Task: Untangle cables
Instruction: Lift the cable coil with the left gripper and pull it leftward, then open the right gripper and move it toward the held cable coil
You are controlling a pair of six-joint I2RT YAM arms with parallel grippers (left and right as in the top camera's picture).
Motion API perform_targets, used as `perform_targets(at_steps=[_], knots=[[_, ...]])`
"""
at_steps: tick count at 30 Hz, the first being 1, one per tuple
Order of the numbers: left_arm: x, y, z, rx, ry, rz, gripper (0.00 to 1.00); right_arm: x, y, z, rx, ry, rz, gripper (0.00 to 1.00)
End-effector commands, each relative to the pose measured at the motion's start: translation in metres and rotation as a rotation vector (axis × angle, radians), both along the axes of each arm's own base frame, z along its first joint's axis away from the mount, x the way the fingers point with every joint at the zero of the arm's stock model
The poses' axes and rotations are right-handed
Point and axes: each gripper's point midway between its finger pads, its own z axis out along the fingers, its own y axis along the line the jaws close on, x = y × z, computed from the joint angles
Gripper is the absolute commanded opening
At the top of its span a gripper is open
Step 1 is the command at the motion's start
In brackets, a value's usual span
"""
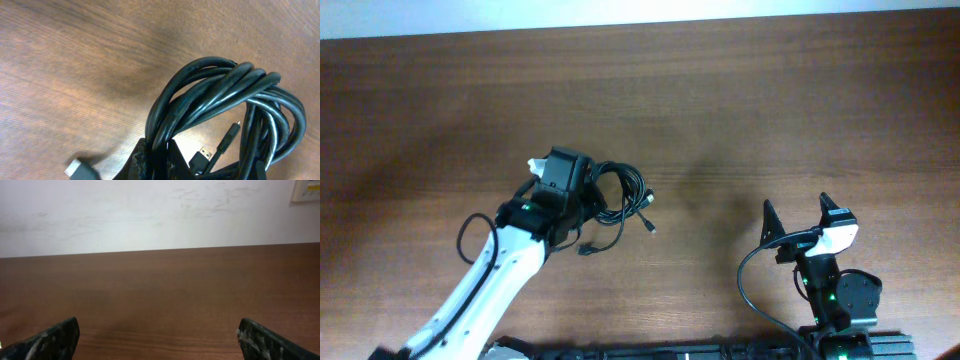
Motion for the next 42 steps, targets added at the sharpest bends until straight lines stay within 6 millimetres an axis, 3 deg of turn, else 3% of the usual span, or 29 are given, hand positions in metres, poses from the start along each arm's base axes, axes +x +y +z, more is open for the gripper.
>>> perform_targets(at_steps=[1, 18, 32, 39, 42], knots=[[0.001, 0.002, 0.020, 0.030, -0.063, -0.070, 0.00, 0.000, 0.000, -0.002, -0.001, 0.003, -0.004, 0.99], [-0.018, -0.016, 0.019, 0.038, -0.051, -0.364, 0.00, 0.000, 0.000, -0.002, -0.001, 0.003, -0.004, 0.99], [-0.038, -0.020, 0.012, 0.037, 0.008, -0.481, 0.00, 0.000, 0.001, -0.002, 0.000, 0.001, 0.002, 0.99], [-0.036, -0.020, 0.013, 0.036, 0.001, -0.481, 0.00, -0.003, 0.019, 0.000, 0.307, 0.049, 0.087, 0.99], [-0.036, -0.020, 0.013, 0.035, 0.001, -0.481, 0.00, -0.003, 0.018, 0.000, 0.308, 0.049, 0.086, 0.99]])
